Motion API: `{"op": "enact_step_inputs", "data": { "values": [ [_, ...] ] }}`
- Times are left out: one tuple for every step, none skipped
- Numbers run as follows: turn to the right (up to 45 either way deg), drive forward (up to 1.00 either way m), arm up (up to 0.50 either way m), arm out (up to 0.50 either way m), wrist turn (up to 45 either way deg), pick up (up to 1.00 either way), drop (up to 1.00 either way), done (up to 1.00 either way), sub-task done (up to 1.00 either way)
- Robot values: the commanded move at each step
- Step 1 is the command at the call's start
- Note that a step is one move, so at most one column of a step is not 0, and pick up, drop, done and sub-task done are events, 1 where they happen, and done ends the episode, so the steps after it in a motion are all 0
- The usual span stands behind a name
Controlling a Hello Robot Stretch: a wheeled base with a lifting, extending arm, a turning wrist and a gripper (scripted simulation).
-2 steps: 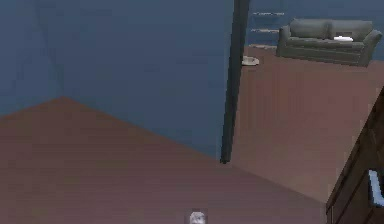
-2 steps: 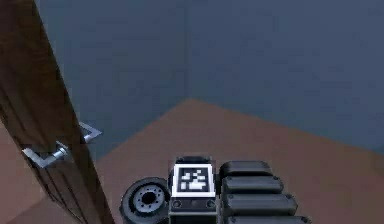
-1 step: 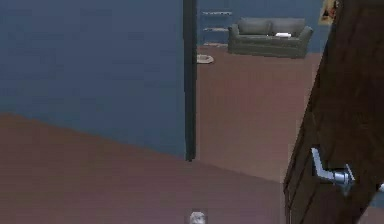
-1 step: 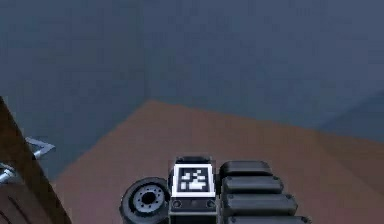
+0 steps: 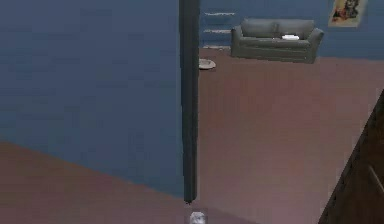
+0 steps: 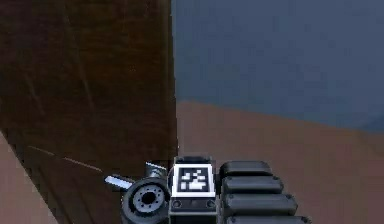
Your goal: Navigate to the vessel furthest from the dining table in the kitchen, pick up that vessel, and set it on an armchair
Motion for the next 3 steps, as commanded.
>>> {"op": "enact_step_inputs", "data": {
  "values": [
    [-9.0, 0.00, 0.00, 0.00, 0.0, 0.00, 0.00, 0.00, 0.00],
    [0.0, 0.40, 0.00, 0.00, 0.0, 0.00, 0.00, 0.00, 0.00],
    [45.0, 0.00, 0.00, 0.00, 0.0, 0.00, 0.00, 0.00, 0.00]
  ]
}}
